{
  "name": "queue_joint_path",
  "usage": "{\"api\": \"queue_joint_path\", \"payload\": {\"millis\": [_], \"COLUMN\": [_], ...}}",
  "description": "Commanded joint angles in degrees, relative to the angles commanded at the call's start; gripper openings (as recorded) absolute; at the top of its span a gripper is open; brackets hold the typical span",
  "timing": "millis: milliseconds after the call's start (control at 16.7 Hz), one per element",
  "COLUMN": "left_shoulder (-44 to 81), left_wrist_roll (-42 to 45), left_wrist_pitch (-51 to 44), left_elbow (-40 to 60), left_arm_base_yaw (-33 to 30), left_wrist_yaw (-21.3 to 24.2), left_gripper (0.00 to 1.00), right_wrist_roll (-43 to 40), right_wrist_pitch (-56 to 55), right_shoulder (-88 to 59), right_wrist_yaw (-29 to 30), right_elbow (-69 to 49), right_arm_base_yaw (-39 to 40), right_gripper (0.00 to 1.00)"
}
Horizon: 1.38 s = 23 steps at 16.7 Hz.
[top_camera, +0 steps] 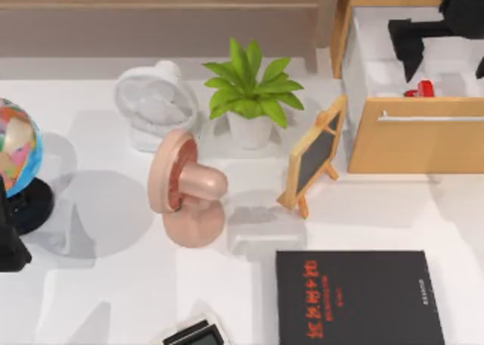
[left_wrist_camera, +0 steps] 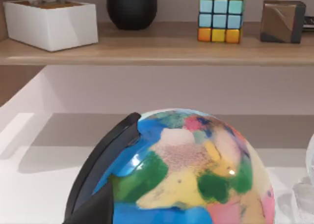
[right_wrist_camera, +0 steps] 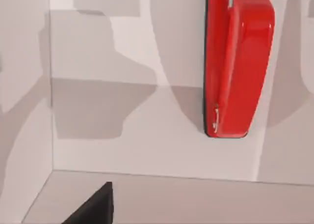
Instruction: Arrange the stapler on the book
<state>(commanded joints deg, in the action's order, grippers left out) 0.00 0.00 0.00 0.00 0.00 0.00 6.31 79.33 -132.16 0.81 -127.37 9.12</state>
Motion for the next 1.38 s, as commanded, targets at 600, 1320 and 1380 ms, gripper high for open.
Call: {"api": "queue_joint_path", "payload": {"millis": [600, 1320, 1380], "left_shoulder": [0.0, 0.0, 0.0], "left_wrist_roll": [0.0, 0.0, 0.0], "left_wrist_pitch": [0.0, 0.0, 0.0], "left_elbow": [0.0, 0.0, 0.0], "left_arm_base_yaw": [0.0, 0.0, 0.0], "left_wrist_yaw": [0.0, 0.0, 0.0], "left_gripper": [1.00, 1.00, 1.00], "right_wrist_roll": [0.5, -1.7, -1.7], "right_wrist_pitch": [1.0, -15.6, -15.6], "right_shoulder": [4.2, -9.2, -9.2], "right_wrist_yaw": [0.1, -0.2, -0.2], "right_elbow": [2.9, 6.6, 6.6], "right_arm_base_yaw": [0.1, -1.6, -1.6], "right_gripper": [1.00, 1.00, 1.00]}}
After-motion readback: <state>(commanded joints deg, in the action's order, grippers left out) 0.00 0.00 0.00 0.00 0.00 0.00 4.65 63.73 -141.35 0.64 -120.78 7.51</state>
